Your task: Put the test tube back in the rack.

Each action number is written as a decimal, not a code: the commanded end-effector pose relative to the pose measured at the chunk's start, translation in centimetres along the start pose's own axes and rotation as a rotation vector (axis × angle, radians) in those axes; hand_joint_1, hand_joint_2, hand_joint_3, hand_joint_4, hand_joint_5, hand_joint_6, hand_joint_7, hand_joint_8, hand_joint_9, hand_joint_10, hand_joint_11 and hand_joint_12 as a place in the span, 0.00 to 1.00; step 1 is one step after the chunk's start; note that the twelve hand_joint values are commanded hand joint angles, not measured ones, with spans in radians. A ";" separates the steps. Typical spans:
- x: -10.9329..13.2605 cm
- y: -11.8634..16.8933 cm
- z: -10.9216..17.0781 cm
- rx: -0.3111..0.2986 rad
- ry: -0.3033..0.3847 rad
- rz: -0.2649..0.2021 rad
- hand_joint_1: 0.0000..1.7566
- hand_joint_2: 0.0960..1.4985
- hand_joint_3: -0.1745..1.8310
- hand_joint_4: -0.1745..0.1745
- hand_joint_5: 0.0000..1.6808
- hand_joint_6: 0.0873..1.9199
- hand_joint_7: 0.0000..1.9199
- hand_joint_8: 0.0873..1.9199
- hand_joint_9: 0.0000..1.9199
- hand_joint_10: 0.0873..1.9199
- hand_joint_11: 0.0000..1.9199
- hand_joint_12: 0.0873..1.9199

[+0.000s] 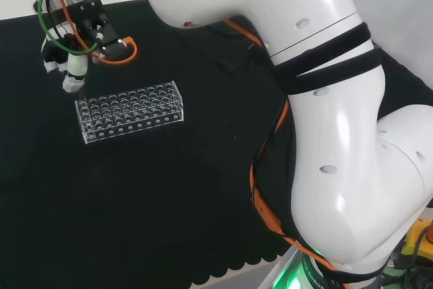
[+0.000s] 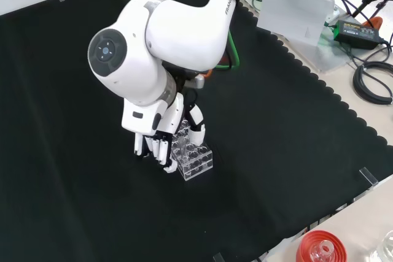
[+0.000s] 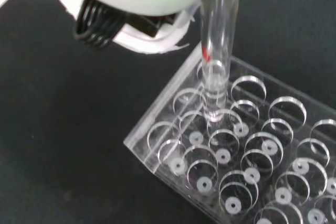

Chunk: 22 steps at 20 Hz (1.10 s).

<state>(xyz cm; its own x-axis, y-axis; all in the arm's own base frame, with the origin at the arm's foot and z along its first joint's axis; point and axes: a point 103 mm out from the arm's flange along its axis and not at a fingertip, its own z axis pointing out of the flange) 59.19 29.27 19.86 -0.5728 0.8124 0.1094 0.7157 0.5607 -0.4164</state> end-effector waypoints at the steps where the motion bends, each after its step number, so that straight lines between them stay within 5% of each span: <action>1: 0.0 -1.3 1.5 0.062 0.038 -0.023 0.61 0.27 0.35 0.44 0.29 0.43 0.38 0.44 0.49 0.43 0.20 0.77; 15: -3.0 -8.5 -7.6 -0.112 0.042 0.007 0.63 0.28 0.35 0.47 0.32 0.42 0.39 0.44 0.49 0.43 0.20 0.77; 22: -5.4 -13.8 -11.3 -0.178 0.031 0.062 0.63 0.27 0.36 0.47 0.35 0.41 0.39 0.43 0.49 0.42 0.20 0.77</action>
